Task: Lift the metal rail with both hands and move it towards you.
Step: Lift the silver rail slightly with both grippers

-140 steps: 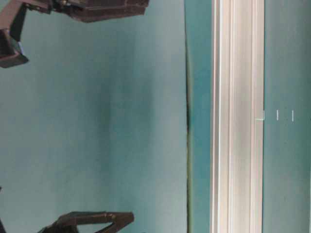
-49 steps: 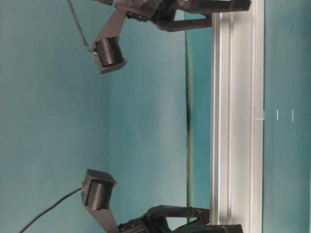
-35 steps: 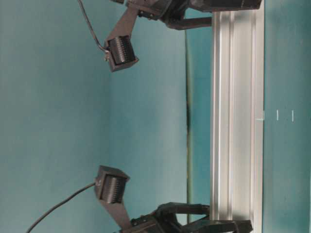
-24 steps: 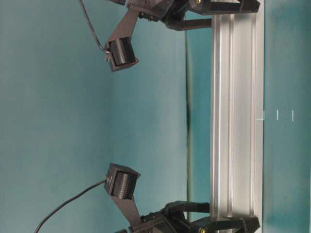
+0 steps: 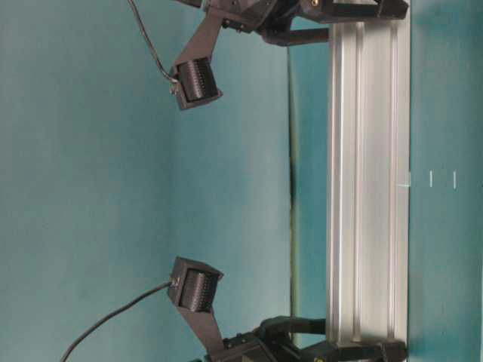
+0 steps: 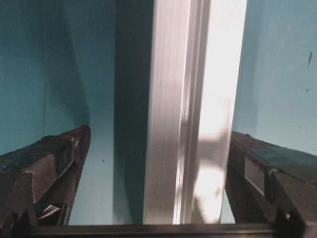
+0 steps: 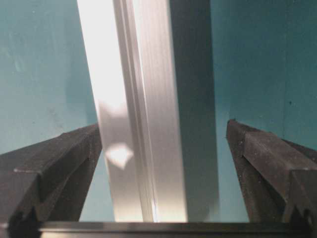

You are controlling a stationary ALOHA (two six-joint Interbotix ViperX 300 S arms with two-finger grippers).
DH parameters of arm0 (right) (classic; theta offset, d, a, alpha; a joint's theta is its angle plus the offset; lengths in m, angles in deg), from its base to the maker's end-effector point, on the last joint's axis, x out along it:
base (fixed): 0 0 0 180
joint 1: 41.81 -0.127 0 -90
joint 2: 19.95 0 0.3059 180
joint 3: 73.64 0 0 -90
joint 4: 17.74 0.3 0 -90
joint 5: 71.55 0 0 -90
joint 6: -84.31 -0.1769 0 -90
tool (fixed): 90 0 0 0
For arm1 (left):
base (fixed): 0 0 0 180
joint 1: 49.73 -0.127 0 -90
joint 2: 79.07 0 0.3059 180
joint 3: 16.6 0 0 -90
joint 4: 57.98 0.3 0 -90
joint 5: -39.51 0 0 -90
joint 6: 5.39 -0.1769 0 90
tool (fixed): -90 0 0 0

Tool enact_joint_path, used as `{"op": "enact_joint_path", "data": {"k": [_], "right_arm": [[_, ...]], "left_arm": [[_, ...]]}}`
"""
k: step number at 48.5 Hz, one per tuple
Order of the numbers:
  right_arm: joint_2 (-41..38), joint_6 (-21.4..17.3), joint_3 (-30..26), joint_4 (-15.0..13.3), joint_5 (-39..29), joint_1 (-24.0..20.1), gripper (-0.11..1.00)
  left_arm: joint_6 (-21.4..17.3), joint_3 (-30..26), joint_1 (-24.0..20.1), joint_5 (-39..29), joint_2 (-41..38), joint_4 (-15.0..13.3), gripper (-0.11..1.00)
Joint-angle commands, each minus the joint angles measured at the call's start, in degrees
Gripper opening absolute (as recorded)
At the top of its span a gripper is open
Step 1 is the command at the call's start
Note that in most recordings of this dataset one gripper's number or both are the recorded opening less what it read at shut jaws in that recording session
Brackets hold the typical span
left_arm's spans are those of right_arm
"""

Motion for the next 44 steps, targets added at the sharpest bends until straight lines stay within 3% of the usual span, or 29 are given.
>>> {"op": "enact_joint_path", "data": {"k": [1,28,33,40,42,44], "right_arm": [[-0.18,0.09,-0.26,0.0,0.62,-0.09,0.99],[-0.35,-0.35,-0.18,0.0,0.53,-0.09,0.98],[-0.35,-0.44,-0.18,-0.09,0.35,-0.62,0.87],[-0.35,-0.09,-0.26,0.0,0.97,-0.97,0.48],[-0.35,-0.26,-0.26,0.0,1.14,-0.97,0.4],[-0.35,-0.35,-0.26,0.0,1.41,-0.97,0.4]], "left_arm": [[0.09,0.0,-0.18,0.26,0.62,0.0,0.97],[0.09,0.26,-0.18,0.62,0.7,0.0,0.92],[-0.09,0.35,-0.09,0.7,1.23,0.0,0.72],[-0.79,0.53,-0.09,1.93,1.76,0.0,0.36],[-0.79,0.7,-0.09,2.37,1.85,0.0,0.32],[-0.53,0.79,-0.09,2.72,1.85,0.0,0.32]]}}
